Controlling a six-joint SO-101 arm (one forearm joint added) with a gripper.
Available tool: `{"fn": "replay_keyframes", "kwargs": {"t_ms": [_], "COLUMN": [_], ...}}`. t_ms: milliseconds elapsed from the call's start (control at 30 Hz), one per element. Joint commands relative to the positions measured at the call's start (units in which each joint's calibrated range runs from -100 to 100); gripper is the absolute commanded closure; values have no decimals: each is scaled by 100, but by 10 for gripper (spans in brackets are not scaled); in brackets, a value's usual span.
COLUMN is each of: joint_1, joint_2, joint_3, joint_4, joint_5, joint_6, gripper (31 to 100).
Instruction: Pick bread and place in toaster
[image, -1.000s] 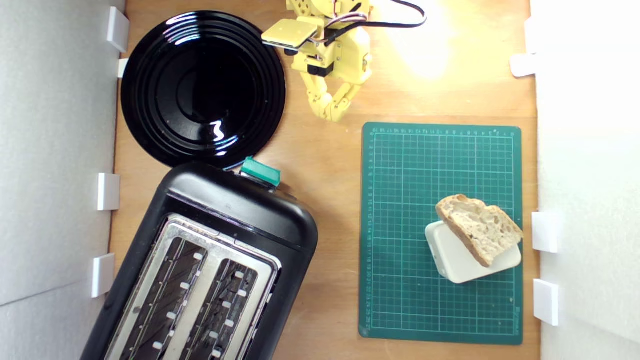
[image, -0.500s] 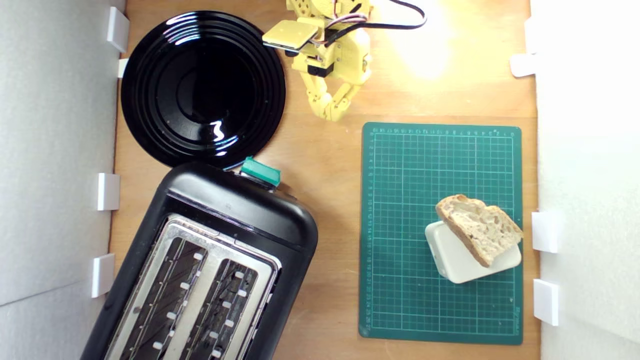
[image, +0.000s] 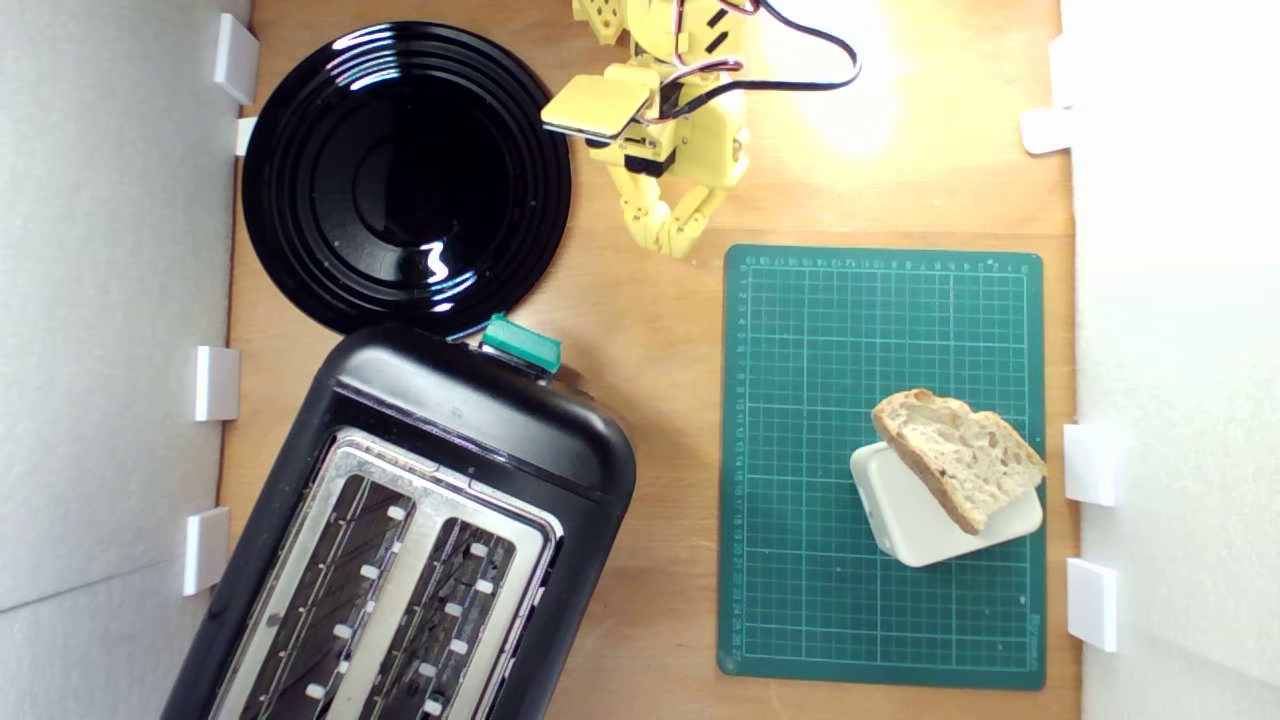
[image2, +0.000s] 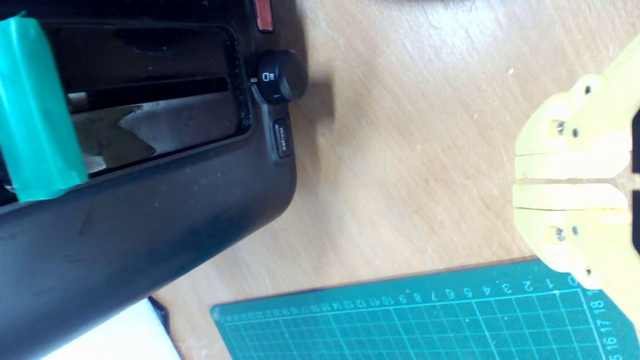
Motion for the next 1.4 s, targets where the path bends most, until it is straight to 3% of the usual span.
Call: {"fn": "replay_keyframes", "kwargs": {"t_ms": [0,200,567,967,1033,1067,1133,1200,1300,1367], "joint_1": [-168,-329,-272,-458,-522,-546,-522,-466,-337,-313], "joint_2": [519,1551,2832,4854,5261,5411,5544,5727,5952,5977], "joint_3": [-850,-1703,-1658,-1658,-1658,-1667,-1658,-1685,-1685,-1685], "joint_4": [-30,-21,-30,79,414,985,1801,3016,3932,4059], "joint_5": [-270,-577,-2779,-5023,-5381,-5611,-5893,-6226,-6635,-6806], "joint_6": [-215,-476,-696,-1334,-1549,-1904,-2365,-3071,-3605,-3751], "gripper": [995,995,994,991,990,990,990,990,989,978]}}
